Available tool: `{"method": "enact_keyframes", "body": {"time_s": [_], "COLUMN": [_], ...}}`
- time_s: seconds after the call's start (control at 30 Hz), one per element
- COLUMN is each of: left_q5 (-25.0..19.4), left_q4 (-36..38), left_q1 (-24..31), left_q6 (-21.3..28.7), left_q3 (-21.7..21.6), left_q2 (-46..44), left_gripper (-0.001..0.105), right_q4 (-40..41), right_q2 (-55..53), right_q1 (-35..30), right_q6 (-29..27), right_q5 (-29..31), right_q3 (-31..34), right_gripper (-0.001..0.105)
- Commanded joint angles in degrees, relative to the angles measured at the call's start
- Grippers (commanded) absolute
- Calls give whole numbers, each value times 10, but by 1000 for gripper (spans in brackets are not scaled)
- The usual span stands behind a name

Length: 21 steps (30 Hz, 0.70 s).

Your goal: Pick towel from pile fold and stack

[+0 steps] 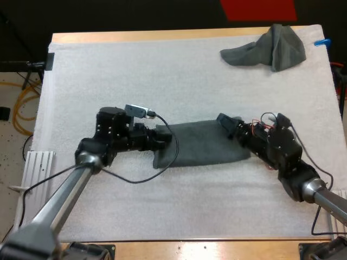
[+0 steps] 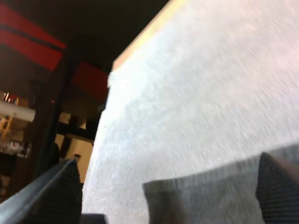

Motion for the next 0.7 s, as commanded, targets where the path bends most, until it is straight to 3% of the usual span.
{"method": "enact_keyframes", "body": {"time_s": [0.0, 0.2, 0.4, 0.67], "left_q5": [-9, -44, -85, -101], "left_q4": [-2, 62, 160, 320], "left_q1": [0, 0, 0, 0], "left_q6": [13, 71, 78, 43], "left_q3": [-1, -1, -1, -1], "left_q2": [-28, -156, -298, -452], "left_gripper": [37, 38, 62, 63], "right_q4": [7, 157, 370, 597], "right_q2": [-16, -82, -160, -265], "right_q1": [-1, -1, -1, -1], "right_q6": [-36, -139, -208, -216], "right_q5": [-8, -8, 18, 57], "right_q3": [-12, -55, -108, -130], "right_gripper": [74, 74, 74, 74]}}
